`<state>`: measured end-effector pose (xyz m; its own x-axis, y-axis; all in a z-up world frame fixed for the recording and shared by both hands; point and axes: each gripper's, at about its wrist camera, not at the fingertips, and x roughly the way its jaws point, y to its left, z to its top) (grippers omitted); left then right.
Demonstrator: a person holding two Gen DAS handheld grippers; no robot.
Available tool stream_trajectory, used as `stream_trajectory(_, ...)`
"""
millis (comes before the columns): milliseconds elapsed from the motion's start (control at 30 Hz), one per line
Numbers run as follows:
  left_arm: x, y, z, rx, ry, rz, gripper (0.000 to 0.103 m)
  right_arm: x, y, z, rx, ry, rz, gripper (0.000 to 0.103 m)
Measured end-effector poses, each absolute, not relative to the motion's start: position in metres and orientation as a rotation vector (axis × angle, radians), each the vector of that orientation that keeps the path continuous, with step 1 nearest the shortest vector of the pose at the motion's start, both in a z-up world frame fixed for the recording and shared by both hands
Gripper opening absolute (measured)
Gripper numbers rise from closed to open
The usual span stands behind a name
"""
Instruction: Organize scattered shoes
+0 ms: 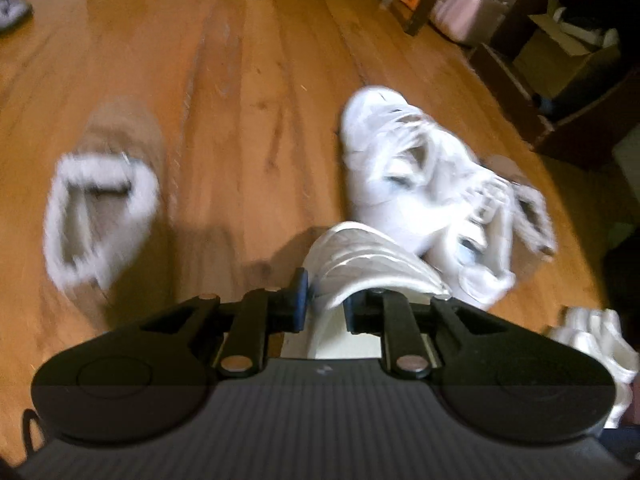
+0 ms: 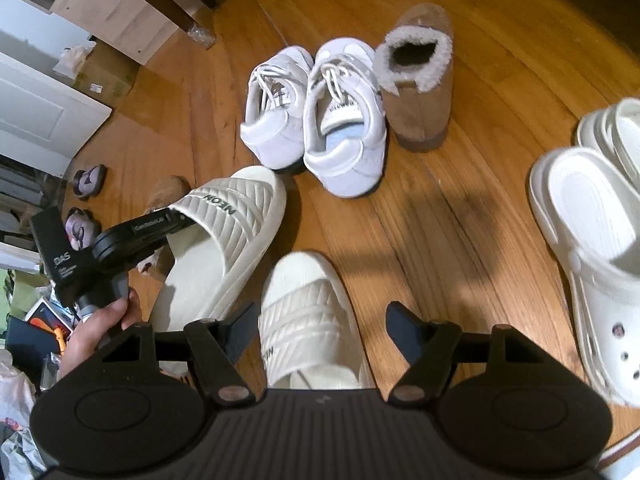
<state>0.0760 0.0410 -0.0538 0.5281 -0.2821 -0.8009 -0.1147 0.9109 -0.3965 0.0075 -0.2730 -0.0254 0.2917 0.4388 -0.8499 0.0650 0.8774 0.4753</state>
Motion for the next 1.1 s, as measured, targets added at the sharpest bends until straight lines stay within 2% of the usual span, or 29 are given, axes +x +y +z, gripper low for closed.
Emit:
stream_trajectory(200, 0.053, 0.05, -0.055, -0.435, 0.924, -0.008, 0.016, -0.004, -0.263, -0.033, 0.444, 1.265, 0.31, 0.072)
stream_trajectory(333, 0.05, 0.058, -0.06, -0.369, 0.917, 0.035, 0.02, -0.009, -0.236, -0.038, 0.253, 1.209, 0.453, 0.072)
stream_trajectory(400, 0.051, 0.061, -0.066, -0.347, 0.99, 0.043, 0.042, -0.013, -0.223, -0.039, 0.133, 1.187, 0.522, 0.072)
stream_trajectory(433, 0.051, 0.064, -0.07, -0.355, 1.043, 0.04, 0.043, -0.016, -0.21, -0.041, 0.021, 1.171, 0.577, 0.072)
stream_trajectory(500, 0.043, 0.066, -0.069, -0.356, 1.095, 0.007, 0.056, -0.023, -0.194, -0.042, -0.123, 1.138, 0.642, 0.072)
stream_trajectory(667, 0.0, 0.067, -0.05, -0.369, 1.182, -0.175, 0.068, -0.034, -0.165, -0.044, -0.353, 1.104, 0.791, 0.072)
stream_trajectory(800, -0.033, 0.062, -0.038, -0.434, 1.241, -0.411, 0.069, -0.047, -0.132, -0.045, -0.728, 1.008, 0.926, 0.082)
stream_trajectory(867, -0.045, 0.057, -0.037, -0.459, 1.262, -0.491, 0.07, -0.044, -0.122, -0.051, -0.856, 0.984, 0.975, 0.082)
stream_trajectory(1100, -0.05, 0.034, -0.055, -0.376, 1.318, -0.525, 0.069, -0.003, -0.091, -0.09, -0.99, 1.075, 1.05, 0.081)
